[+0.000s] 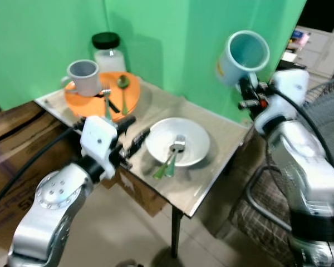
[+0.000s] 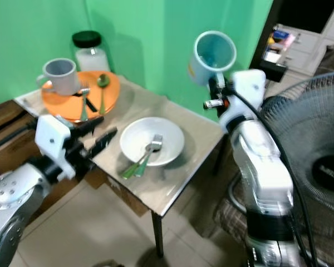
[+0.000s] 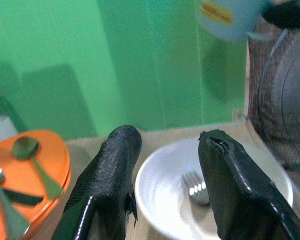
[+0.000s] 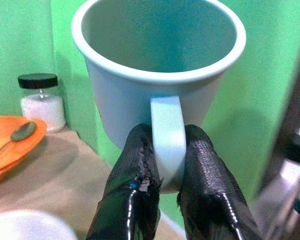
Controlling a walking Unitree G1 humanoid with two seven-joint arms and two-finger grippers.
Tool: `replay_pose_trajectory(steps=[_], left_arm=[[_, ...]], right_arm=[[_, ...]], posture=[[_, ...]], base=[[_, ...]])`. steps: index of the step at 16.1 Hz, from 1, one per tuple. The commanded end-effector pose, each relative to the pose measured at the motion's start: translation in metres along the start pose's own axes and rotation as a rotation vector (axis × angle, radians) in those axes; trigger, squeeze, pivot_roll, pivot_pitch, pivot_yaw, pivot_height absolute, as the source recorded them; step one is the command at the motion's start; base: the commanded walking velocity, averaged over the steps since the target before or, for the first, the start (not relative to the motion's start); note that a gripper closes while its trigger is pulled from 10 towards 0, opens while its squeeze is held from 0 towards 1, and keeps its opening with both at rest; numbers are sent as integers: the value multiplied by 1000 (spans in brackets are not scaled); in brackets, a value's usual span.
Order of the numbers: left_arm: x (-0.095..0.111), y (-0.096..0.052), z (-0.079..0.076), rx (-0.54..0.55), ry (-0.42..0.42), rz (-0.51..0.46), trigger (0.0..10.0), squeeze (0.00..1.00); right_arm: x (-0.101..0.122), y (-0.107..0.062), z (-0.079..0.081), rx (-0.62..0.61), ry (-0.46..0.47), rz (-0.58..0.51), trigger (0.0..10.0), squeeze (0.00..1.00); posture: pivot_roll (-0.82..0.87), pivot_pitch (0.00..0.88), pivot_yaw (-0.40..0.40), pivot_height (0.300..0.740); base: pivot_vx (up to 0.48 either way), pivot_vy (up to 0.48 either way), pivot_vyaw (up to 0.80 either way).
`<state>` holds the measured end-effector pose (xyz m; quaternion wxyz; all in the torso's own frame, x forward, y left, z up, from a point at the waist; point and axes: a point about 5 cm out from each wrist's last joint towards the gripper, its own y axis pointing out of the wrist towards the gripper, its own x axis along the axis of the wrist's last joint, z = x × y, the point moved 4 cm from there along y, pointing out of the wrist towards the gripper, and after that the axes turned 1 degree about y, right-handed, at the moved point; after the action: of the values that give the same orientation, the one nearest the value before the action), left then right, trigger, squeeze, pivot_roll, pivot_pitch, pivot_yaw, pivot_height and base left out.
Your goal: Setting the table
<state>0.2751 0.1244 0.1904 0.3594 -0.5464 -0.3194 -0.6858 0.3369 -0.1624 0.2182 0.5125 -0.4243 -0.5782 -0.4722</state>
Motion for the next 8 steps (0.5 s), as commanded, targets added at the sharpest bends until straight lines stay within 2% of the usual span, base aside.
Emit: replay_pose_trajectory(steps=[1, 2, 4, 6, 8], left_arm=[[-3, 5, -2, 21, -13, 17, 10000, 0], [0, 10, -3, 58, -14, 1, 10000, 0], [3, 14, 6, 175, 2, -29, 10000, 0], [4, 9, 14, 282, 31, -26, 10000, 0], [1, 3, 15, 312, 19, -18, 10000, 0]], right_arm=[[9, -12, 6, 7, 3, -27, 10000, 0], [12, -26, 16, 5, 3, -55, 10000, 0], [7, -39, 24, 0, -28, -59, 10000, 0], [1, -41, 18, -53, -58, -23, 10000, 0], [-1, -43, 16, -75, -70, -17, 10000, 0]], posture=[[-49, 0, 27, 740], [-67, 0, 30, 740], [-66, 0, 15, 740], [-72, 0, -9, 740], [-70, 0, -9, 740]], base=[[0, 0, 0], [0, 0, -681], [0, 0, -800], [0, 0, -800], [0, 0, -800]])
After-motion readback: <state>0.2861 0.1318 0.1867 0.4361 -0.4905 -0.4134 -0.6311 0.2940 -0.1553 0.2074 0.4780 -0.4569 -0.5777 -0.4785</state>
